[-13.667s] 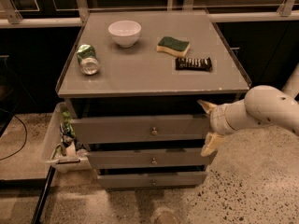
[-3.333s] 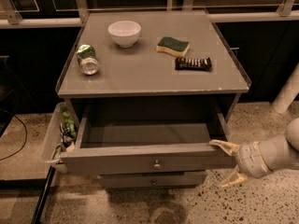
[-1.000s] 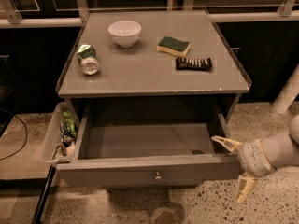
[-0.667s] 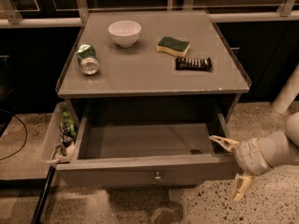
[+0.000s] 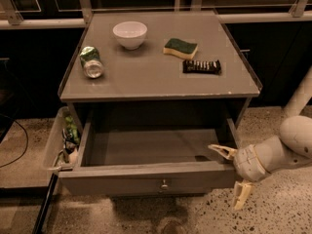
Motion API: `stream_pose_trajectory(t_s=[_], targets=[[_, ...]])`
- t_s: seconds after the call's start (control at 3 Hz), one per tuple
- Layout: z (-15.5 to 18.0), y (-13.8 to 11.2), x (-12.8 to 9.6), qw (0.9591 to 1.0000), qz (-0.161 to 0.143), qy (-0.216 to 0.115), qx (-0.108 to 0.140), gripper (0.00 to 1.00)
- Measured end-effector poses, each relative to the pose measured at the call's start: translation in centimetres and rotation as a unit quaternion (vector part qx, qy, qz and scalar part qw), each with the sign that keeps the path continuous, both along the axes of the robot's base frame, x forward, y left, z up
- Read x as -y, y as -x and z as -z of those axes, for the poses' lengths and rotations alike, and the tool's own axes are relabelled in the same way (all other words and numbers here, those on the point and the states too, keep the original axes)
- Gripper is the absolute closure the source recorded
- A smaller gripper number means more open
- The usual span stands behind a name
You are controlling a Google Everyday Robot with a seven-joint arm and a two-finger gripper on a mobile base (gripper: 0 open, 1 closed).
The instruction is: Open top drawer
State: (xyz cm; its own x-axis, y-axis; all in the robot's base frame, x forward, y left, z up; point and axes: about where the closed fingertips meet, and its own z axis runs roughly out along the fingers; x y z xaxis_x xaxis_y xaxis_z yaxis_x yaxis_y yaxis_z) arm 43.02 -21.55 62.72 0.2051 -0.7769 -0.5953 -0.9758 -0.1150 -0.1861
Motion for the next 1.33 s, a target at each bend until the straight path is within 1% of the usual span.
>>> stream_pose_trajectory(t_s=[0.33,0.67,1.0,1.33], targets=[[0.0,0.0,-0.1,1.0,0.0,0.0,-0.001,0.17],[0.1,0.0,-0.1,1.0,0.0,0.0,-0.001,0.41],[-0.3,1.6,1.9,0.9998,0.019,0.004,0.002,0.65],[-0.5,2.5,2.6,0.9996,0.028,0.006,0.004,0.89]])
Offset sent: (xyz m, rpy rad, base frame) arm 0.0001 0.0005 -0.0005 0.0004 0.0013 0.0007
